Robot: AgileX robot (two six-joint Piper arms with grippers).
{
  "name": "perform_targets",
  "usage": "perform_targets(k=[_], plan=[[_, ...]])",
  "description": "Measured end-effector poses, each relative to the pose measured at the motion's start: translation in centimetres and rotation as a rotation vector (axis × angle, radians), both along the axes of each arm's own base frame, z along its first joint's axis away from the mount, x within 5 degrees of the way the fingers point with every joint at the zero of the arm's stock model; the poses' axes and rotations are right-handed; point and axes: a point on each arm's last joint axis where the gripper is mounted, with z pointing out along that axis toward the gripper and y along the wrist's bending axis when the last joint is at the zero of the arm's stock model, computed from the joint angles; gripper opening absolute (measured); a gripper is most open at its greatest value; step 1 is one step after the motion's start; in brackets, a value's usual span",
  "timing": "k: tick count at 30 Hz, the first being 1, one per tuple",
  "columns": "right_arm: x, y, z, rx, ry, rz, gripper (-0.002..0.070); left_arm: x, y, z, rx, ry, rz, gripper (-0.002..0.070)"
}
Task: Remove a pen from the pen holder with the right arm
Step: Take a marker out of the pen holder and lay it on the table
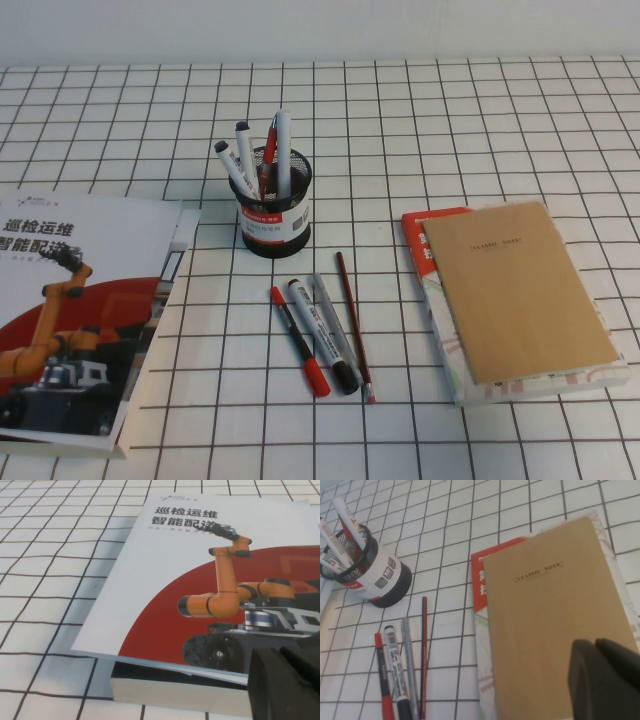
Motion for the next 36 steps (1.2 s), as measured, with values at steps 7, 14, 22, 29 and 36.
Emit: perform_targets(k=[7,14,22,29,36], plan=[[5.4,3.0,0.3,-0.052,0.029,0.156,-0.0016,0.0,0.0,0.0,0.000,0.000,0.000,-0.0003],[8.8,10.8,-0.3,-0.128,-0.011,0.365,-0.0016,0.0,0.0,0.0,0.000,0.000,0.000,-0.0003],[10.9,20.1,-0.8,-0.284,-0.190,0.568,0.0013,0.0,0.0,0.0,0.000,0.000,0.000,-0.0003],[11.7,24.6,-2.1,-0.361,-0.439,0.535,0.0225,0.0,0.0,0.0,0.000,0.000,0.000,-0.0003],[12.5,27.3,-4.4,-0.453,-0.663,0.535,0.0398,0.0,0.0,0.0,0.000,0.000,0.000,-0.0003]])
